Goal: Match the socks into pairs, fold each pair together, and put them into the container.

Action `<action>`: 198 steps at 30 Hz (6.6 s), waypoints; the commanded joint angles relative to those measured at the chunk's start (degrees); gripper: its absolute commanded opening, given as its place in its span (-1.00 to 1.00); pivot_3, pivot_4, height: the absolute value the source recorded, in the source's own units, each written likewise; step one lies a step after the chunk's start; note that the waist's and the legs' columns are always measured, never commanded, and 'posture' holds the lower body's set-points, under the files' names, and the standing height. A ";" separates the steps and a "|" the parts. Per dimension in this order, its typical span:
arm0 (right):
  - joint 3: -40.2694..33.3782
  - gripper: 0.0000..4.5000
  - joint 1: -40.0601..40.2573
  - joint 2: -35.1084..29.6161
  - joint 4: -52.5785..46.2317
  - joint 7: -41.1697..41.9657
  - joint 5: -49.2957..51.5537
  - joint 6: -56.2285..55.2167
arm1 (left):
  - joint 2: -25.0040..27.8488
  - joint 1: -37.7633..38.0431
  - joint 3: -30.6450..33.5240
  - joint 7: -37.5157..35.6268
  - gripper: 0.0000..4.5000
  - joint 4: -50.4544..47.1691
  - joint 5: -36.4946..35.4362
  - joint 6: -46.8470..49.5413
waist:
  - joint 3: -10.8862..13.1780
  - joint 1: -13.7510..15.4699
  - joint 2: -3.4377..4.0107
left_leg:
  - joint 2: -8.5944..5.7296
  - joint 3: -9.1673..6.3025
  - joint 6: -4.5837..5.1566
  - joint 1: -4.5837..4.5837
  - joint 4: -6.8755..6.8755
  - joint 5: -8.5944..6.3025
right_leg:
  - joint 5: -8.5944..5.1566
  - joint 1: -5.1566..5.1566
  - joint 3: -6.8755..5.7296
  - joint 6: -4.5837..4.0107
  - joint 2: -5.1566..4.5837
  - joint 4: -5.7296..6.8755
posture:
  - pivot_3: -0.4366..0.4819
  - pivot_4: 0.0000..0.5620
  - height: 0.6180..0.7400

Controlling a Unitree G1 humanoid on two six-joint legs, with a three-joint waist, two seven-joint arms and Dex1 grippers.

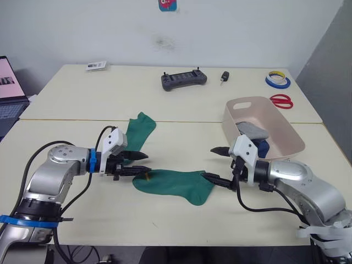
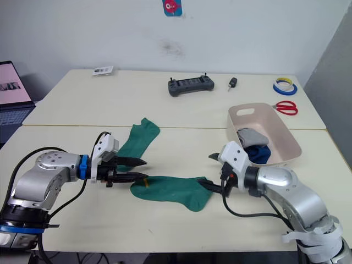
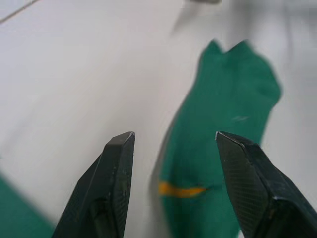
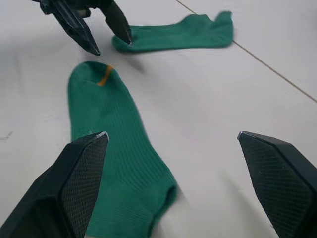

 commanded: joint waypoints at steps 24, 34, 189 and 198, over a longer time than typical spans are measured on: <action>3.68 0.43 -5.76 6.16 -4.60 -2.71 -2.57 2.11 | -11.99 12.06 25.26 40.21 0.22 1.49 -3.08 3.85 | -0.06 0.33 -0.10 | -0.01 -0.10 -0.01 0.06 0.00 0.00 | 0.00 0.08 -0.12 0.00 -0.11 -0.03 | -0.05 -0.47 1.00; 5.07 0.98 -6.22 6.91 -5.23 -3.97 -4.03 1.79 | -13.33 7.65 18.30 43.04 0.66 3.42 -2.88 14.27 | -0.09 0.16 -0.15 | -0.01 -0.10 -0.02 0.07 0.00 0.01 | 0.00 0.07 -0.11 0.00 -0.10 -0.01 | -0.05 -0.47 1.00; 3.80 -0.99 28.66 18.58 -8.47 -17.87 -8.43 -10.78 | 1.07 -30.58 -30.64 -17.22 -1.00 36.18 10.44 -10.13 | -0.04 -1.07 -0.27 | -0.02 0.26 -0.01 -0.18 0.01 0.02 | -0.06 -0.81 0.21 0.02 0.59 0.79 | -0.05 -0.47 1.00; 2.70 -0.90 27.87 19.15 -6.92 -19.85 -7.67 -8.22 | -1.84 -29.19 -26.65 -15.60 -0.90 40.74 14.45 -12.74 | -0.04 -0.89 -0.27 | -0.02 0.22 -0.01 -0.18 0.03 0.02 | -0.06 -0.80 0.21 0.02 0.59 0.81 | -0.05 -0.47 1.00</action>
